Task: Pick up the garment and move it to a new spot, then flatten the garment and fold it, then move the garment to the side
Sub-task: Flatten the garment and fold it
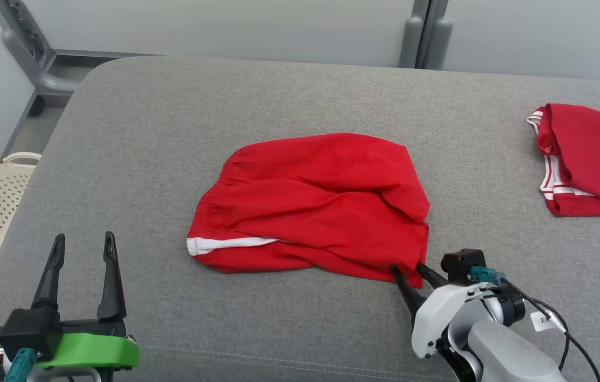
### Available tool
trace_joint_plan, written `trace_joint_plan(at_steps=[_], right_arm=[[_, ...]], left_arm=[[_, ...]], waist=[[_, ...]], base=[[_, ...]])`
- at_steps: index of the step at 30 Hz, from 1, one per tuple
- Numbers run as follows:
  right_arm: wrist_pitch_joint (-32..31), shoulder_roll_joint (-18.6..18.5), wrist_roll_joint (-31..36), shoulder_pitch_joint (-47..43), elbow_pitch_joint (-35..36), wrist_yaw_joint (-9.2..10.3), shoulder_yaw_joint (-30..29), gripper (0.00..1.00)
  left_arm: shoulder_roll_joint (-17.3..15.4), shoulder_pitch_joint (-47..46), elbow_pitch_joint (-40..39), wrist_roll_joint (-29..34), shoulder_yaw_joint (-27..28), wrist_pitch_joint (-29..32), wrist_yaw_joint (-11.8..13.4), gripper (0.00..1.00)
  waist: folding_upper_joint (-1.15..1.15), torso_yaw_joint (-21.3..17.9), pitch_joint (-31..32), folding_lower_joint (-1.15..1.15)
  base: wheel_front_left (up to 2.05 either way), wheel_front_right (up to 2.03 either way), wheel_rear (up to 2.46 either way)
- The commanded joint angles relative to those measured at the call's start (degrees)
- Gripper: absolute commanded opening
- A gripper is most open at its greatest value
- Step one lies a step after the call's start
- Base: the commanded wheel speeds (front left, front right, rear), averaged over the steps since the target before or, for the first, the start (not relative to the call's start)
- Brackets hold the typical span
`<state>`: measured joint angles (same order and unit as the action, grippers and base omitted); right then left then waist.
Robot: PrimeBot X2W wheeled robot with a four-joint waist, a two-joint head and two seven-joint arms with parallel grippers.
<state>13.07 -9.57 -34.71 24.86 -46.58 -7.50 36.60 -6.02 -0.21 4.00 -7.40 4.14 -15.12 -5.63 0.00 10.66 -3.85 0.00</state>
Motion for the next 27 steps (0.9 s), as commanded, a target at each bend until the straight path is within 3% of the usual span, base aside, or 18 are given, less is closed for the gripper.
trace_joint_plan(at_steps=[1,7,21,27], right_arm=[[0.54,0.13,-0.24,0.73,-0.6,0.03,0.16,0.0],[1.75,0.76,-0.79,2.48,-2.23,0.03,0.46,0.0],[2.07,-2.84,-7.69,6.69,4.35,0.02,0.61,0.0],[-0.87,-3.44,-11.57,10.82,-0.35,0.03,1.73,0.0]], left_arm=[[0.29,0.22,0.12,0.59,0.31,-0.01,-0.39,1.0],[0.78,0.28,0.45,0.88,1.01,-0.01,-0.85,1.0],[1.84,-0.33,1.12,1.42,1.25,-0.01,-1.47,1.0],[2.07,-1.21,1.73,1.49,0.42,-0.01,-1.73,1.0]], waist=[[0.0,0.42,-0.1,0.0],[0.0,0.85,-0.44,0.0],[0.0,0.66,-0.5,0.0],[0.0,1.52,-0.76,0.0]], base=[[0.0,0.0,0.0],[0.0,0.0,0.0],[0.0,0.0,0.0],[0.0,0.0,0.0]])
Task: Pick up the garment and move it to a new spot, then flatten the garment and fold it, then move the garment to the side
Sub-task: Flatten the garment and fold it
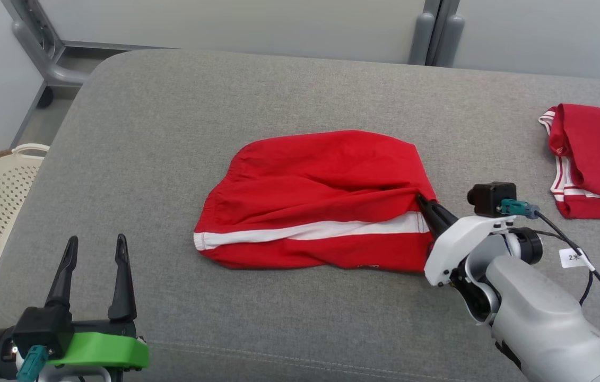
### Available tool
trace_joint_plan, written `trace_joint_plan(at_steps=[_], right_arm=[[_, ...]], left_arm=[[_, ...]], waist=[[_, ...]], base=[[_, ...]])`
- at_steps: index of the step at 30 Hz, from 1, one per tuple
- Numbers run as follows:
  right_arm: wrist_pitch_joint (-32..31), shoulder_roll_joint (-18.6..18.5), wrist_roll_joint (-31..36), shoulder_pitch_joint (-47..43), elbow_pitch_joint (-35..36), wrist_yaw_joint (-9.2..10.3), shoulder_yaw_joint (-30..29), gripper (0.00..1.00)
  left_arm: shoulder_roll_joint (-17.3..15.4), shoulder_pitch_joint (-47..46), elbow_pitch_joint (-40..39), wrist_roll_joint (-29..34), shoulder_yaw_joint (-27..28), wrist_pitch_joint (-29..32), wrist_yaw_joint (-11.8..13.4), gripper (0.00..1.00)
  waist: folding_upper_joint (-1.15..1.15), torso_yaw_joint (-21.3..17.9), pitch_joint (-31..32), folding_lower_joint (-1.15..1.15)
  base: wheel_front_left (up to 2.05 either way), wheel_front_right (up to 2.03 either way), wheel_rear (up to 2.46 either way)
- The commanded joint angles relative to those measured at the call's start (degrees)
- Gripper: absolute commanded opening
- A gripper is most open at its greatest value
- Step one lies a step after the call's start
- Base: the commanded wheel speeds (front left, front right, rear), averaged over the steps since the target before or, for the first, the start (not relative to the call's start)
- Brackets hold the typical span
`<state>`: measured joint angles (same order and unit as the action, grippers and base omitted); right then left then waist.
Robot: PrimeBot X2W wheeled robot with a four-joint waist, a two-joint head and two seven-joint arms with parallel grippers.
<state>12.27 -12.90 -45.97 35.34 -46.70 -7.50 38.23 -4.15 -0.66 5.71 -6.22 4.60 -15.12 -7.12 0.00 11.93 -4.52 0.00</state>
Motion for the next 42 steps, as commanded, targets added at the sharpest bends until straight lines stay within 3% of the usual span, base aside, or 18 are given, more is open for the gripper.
trace_joint_plan(at_steps=[1,10,11,12,13,14,15,21,31,42], right_arm=[[-0.42,-0.06,-0.74,1.09,-1.56,0.02,0.09,0.0],[0.71,1.11,-2.91,4.74,-11.84,0.03,-0.07,0.0],[0.92,1.36,-3.02,4.94,-12.61,0.03,0.08,0.04],[1.24,1.55,-3.03,5.14,-13.17,0.03,0.3,0.28],[1.52,1.73,-3.07,5.34,-13.57,0.03,0.48,0.43],[1.81,1.89,-3.11,5.52,-13.97,0.03,0.62,0.81],[2.02,1.9,-2.97,5.67,-14.39,0.03,0.79,1.0],[2.99,1.02,-0.74,6.19,-13.8,0.03,0.46,1.0],[2.94,-1.55,11.35,-3.87,1.62,0.03,-11.37,1.0],[2.94,0.85,21.85,-15.07,16.4,0.02,-20.49,1.0]], left_arm=[[0.23,-0.9,0.13,0.28,-0.16,-0.01,-0.27,1.0],[0.44,-1.35,0.73,0.12,-1.13,-0.01,-0.33,1.0],[0.46,-1.29,0.77,0.11,-1.14,-0.01,-0.35,1.0],[0.47,-1.24,0.81,0.12,-1.13,-0.01,-0.36,1.0],[0.5,-1.21,0.82,0.1,-1.08,-0.01,-0.36,1.0],[0.51,-1.18,0.84,0.07,-1.03,-0.01,-0.37,1.0],[0.5,-1.13,0.86,0.05,-0.92,-0.01,-0.38,1.0],[0.57,-0.69,0.9,0.16,-0.58,-0.01,-0.37,1.0],[0.7,0.96,0.12,0.41,0.32,-0.01,-0.39,1.0],[0.73,3.75,-0.76,0.32,1.78,-0.01,-0.39,1.0]], waist=[[0.0,0.48,-0.14,0.0],[0.0,2.1,-0.4,0.0],[0.0,2.21,-0.41,0.0],[0.0,2.28,-0.41,0.0],[0.0,2.31,-0.43,0.0],[0.0,2.28,-0.44,0.0],[0.0,2.21,-0.44,0.0],[0.0,1.1,-0.24,0.0],[0.0,-2.21,1.31,0.0],[0.0,-7.51,3.25,0.0]], base=[[0.0,0.0,0.0],[0.0,0.0,0.0],[0.0,0.0,0.0],[0.0,0.0,0.0],[0.0,0.0,0.0],[0.0,0.0,0.0],[0.0,0.0,0.0],[0.0,0.0,0.0],[0.0,0.0,0.0],[0.0,0.0,0.0]])
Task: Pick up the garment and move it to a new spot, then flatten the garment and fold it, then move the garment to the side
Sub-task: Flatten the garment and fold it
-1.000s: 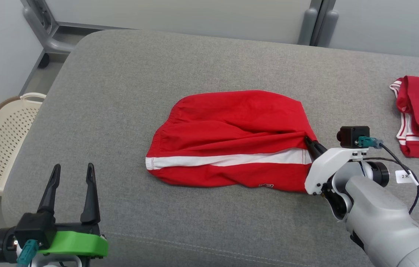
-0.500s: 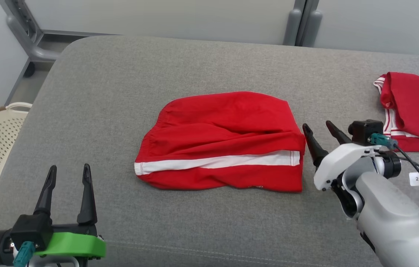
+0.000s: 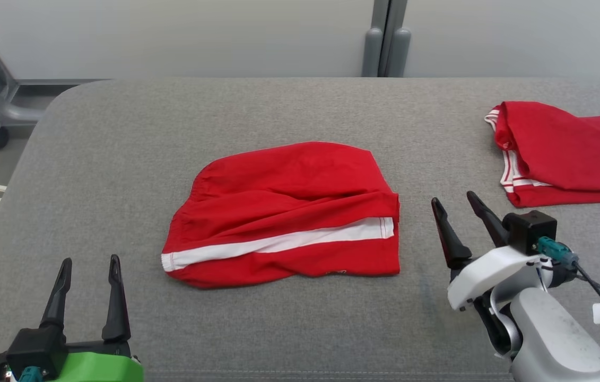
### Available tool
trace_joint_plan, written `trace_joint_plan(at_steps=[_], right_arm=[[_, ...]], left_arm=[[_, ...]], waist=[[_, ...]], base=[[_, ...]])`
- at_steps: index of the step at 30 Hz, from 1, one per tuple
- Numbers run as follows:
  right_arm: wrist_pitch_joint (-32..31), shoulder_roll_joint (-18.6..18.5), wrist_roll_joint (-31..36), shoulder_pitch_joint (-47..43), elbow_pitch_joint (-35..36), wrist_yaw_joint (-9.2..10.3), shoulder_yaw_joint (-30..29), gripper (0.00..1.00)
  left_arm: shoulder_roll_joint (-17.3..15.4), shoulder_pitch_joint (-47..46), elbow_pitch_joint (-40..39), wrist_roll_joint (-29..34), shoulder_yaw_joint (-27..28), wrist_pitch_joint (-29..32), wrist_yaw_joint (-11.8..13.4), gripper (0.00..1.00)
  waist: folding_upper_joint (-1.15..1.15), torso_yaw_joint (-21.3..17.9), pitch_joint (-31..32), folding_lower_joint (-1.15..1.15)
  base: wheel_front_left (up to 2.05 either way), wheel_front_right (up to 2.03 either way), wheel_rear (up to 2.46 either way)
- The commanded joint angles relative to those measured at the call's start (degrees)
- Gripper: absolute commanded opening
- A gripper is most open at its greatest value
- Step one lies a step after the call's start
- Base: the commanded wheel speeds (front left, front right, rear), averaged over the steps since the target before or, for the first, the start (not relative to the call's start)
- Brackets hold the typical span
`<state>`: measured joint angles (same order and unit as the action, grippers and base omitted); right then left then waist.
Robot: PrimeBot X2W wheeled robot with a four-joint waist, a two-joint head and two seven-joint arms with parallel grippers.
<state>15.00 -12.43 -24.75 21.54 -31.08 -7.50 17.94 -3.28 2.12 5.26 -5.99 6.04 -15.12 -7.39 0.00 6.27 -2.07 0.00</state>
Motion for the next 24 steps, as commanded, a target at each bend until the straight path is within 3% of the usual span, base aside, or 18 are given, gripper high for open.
trace_joint_plan(at_steps=[1,8,17,24], right_arm=[[0.21,0.77,1.31,-2.02,1.93,0.03,-0.5,1.0],[0.19,1.96,5.29,-7.12,7.2,0.03,-3.15,1.0],[0.18,3.01,7.49,-11.25,11.25,0.02,-6.6,1.0],[0.18,2.6,7.97,-14.4,12.76,0.03,-5.88,1.0]], left_arm=[[-0.18,1.24,-0.39,0.12,0.67,-0.01,-0.13,1.0],[-0.19,2.35,-0.12,0.74,1.15,-0.01,-0.13,1.0],[-2.13,3.64,2.88,3.34,0.36,-0.01,0.08,1.0],[-4.35,4.97,3.19,0.9,-1.12,-0.01,-0.07,1.0]], waist=[[0.0,-2.56,0.94,0.0],[0.0,-5.68,2.06,0.0],[0.0,-6.48,3.45,0.0],[0.0,-6.2,4.74,0.0]], base=[[0.0,0.0,0.0],[0.0,0.0,0.0],[0.0,0.0,0.0],[0.0,0.0,0.0]])
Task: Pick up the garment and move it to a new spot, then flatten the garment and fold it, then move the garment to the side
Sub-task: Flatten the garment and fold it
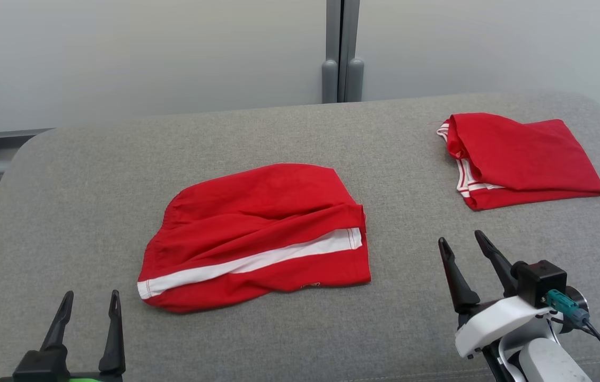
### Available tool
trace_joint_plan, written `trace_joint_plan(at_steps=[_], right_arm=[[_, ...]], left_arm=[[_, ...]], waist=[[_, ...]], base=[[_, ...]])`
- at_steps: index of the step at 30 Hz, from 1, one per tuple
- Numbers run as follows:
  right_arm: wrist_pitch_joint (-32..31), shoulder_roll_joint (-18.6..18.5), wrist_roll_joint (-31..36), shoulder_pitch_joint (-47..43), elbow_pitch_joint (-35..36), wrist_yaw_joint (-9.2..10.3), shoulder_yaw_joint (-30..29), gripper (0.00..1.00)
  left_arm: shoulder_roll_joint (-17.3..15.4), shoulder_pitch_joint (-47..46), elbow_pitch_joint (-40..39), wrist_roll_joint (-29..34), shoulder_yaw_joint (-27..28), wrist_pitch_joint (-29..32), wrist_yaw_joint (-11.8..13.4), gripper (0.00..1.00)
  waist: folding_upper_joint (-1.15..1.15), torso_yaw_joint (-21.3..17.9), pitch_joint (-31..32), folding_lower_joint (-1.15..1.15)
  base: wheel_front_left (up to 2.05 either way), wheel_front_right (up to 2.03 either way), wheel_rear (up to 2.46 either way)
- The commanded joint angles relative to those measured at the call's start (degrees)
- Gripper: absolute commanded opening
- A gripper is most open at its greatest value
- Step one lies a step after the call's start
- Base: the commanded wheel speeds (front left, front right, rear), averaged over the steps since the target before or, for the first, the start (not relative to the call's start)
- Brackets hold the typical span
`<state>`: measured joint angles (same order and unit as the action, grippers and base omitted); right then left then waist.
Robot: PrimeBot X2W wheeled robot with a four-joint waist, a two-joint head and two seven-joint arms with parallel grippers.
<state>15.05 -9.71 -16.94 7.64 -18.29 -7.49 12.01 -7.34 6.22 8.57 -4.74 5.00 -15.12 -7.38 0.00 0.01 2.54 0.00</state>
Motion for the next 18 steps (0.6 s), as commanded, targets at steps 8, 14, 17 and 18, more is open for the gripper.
trace_joint_plan(at_steps=[8,14,17,18], right_arm=[[0.14,-0.15,-0.25,-0.7,-1.08,0.02,0.34,1.0],[0.14,0.04,0.01,-0.36,-1.62,0.02,0.48,1.0],[0.14,-0.02,0.0,-0.19,-1.61,0.02,0.56,1.0],[0.14,-0.06,-0.05,-0.18,-1.77,0.02,0.61,1.0]], left_arm=[[-1.32,1.32,-0.3,-1.62,-0.63,-0.01,-0.11,1.0],[-1.34,1.64,-0.13,-1.77,-0.69,-0.01,-0.12,1.0],[-1.47,1.74,0.06,-1.79,-0.84,-0.01,-0.12,1.0],[-1.53,1.75,0.1,-1.8,-0.9,-0.01,-0.12,1.0]], waist=[[0.0,0.63,0.62,0.0],[0.0,0.7,0.57,0.0],[0.0,0.62,0.46,0.0],[0.0,0.6,0.42,0.0]], base=[[0.0,0.0,0.0],[0.0,0.0,0.0],[0.0,0.0,0.0],[0.0,0.0,0.0]])
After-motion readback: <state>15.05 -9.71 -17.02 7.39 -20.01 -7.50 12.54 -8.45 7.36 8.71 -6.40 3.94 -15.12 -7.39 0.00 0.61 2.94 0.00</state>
